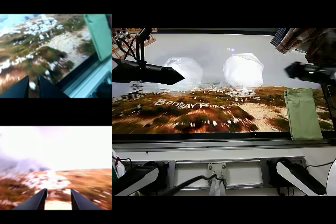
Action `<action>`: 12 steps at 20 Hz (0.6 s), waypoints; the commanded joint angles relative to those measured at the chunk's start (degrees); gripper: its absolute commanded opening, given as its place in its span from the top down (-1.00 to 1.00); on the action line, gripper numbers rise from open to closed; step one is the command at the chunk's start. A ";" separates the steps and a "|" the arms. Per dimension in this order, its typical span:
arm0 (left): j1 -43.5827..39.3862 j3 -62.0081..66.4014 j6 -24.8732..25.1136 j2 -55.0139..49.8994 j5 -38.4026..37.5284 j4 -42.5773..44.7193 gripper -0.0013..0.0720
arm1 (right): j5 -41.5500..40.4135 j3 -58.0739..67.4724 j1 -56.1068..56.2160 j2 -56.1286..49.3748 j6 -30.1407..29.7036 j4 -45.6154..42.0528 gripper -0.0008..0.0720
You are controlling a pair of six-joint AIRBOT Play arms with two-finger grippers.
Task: Fold the clothes and pants, and hang the long-sleeved shirts on hangers.
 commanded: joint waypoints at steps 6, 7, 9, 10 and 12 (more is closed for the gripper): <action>-2.01 -0.02 -0.20 1.57 -6.86 -0.24 0.61 | 1.92 1.05 24.57 -1.22 -5.27 -2.10 0.05; -1.99 -0.02 -0.20 1.57 -6.86 -0.24 0.61 | 1.92 1.05 25.57 -1.22 -5.27 -2.10 0.05; -2.01 -0.02 -0.20 1.57 -6.88 -0.24 0.61 | 1.92 1.05 26.58 -1.22 -5.27 -1.97 0.05; -2.01 -0.02 -0.20 1.57 -6.88 -0.24 0.61 | 1.92 1.05 26.58 -1.22 -5.27 -1.77 0.05; -2.01 -0.02 -0.20 1.55 -6.88 -0.24 0.61 | 1.90 1.05 26.40 -1.22 -5.27 -1.86 0.05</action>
